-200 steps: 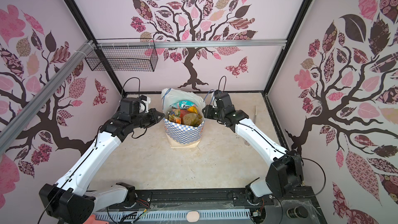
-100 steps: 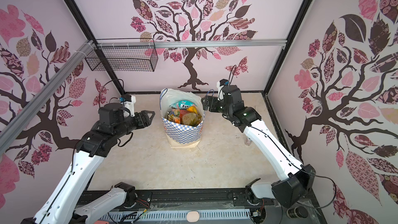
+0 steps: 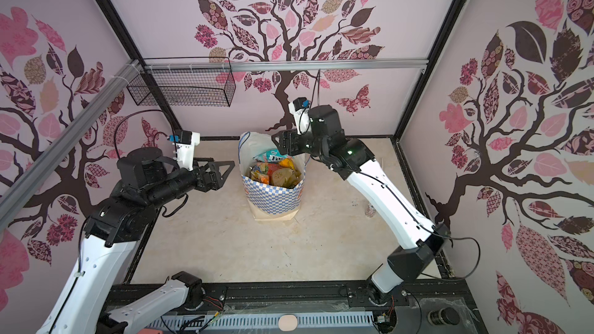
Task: Take the snacks out of the paper bag
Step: Pick up the snack from the paper bag.
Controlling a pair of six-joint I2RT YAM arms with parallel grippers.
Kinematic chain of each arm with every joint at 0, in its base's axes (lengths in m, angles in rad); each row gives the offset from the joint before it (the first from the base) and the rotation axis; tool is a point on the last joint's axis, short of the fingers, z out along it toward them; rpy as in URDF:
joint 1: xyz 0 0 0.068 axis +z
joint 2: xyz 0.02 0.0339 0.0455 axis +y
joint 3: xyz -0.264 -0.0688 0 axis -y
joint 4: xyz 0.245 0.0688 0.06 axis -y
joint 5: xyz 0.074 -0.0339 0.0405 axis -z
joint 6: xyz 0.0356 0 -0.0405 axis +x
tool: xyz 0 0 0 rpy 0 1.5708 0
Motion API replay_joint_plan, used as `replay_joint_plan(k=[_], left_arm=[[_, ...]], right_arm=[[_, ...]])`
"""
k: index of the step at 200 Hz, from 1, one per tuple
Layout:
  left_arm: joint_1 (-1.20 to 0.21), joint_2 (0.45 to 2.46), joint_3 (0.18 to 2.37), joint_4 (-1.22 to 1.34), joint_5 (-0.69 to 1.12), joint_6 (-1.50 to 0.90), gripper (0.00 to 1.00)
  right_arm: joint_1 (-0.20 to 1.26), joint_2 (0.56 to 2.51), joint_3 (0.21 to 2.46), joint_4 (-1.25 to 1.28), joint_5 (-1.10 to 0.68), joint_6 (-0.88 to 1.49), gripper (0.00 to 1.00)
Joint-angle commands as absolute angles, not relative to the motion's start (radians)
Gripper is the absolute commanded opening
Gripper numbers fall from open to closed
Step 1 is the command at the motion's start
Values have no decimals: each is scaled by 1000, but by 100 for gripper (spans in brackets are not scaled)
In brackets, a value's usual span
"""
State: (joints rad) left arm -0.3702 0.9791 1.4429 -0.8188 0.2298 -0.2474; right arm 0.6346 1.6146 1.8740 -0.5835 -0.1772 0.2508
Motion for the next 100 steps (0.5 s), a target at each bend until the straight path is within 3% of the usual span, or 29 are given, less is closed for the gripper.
replay_joint_plan(k=[1, 46, 82, 100], left_arm=[[-373, 985, 1439, -848, 273, -218, 97], [-373, 1004, 1468, -897, 298, -183, 98], [-373, 1005, 1470, -898, 361, -166, 96], [-373, 1002, 1481, -907, 390, -155, 95]], right_arm=[[637, 1770, 1981, -722, -188, 198, 73], [642, 2018, 2168, -795, -114, 211, 65], [642, 2123, 2237, -761, -16, 246, 66], [643, 2164, 2244, -734, 28, 261, 72]])
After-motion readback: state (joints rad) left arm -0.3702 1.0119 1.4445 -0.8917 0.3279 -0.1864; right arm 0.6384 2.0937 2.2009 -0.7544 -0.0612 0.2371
